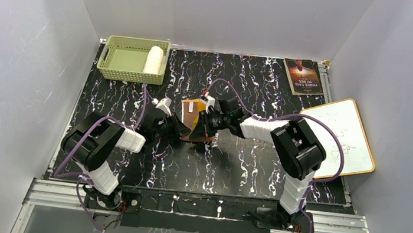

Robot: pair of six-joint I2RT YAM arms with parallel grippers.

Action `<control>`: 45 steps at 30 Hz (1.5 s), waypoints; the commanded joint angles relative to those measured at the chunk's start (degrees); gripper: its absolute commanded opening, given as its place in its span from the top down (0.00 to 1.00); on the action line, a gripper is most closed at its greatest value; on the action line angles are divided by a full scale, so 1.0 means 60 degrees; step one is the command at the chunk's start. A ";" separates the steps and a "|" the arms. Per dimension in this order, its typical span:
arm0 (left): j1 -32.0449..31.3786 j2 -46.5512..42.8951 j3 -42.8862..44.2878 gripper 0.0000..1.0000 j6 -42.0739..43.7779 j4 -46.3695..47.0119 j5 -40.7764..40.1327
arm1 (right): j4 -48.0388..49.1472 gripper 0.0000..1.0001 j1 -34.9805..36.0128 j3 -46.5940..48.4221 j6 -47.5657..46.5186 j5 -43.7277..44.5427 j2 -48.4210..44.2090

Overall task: Roll the towels
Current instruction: Roll the towel at the center of the board.

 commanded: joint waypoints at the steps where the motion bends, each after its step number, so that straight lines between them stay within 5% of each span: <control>1: -0.0041 0.0476 -0.0311 0.88 0.0535 -0.1898 -0.0384 | 0.1420 1.00 -0.0147 -0.0024 0.0441 -0.0625 0.0226; 11: -0.0041 0.0562 -0.0279 0.88 0.0583 -0.1905 -0.0310 | 0.2607 1.00 -0.1217 -0.0307 0.0882 -0.1592 0.1344; 23: -0.0028 0.0479 -0.0317 0.88 0.0562 -0.2133 -0.0381 | 0.3019 1.00 -0.1820 -0.1335 0.0877 -0.1121 0.2323; 35: -0.0040 -0.0589 -0.0083 0.87 0.1176 -0.3250 -0.0726 | 0.1559 1.00 -0.2587 -0.1429 0.0877 0.0398 0.2824; 45: -0.0055 -0.1578 0.0325 0.80 0.1869 -0.1942 0.1740 | 0.0931 1.00 -0.2666 -0.0846 0.0877 0.0560 0.3288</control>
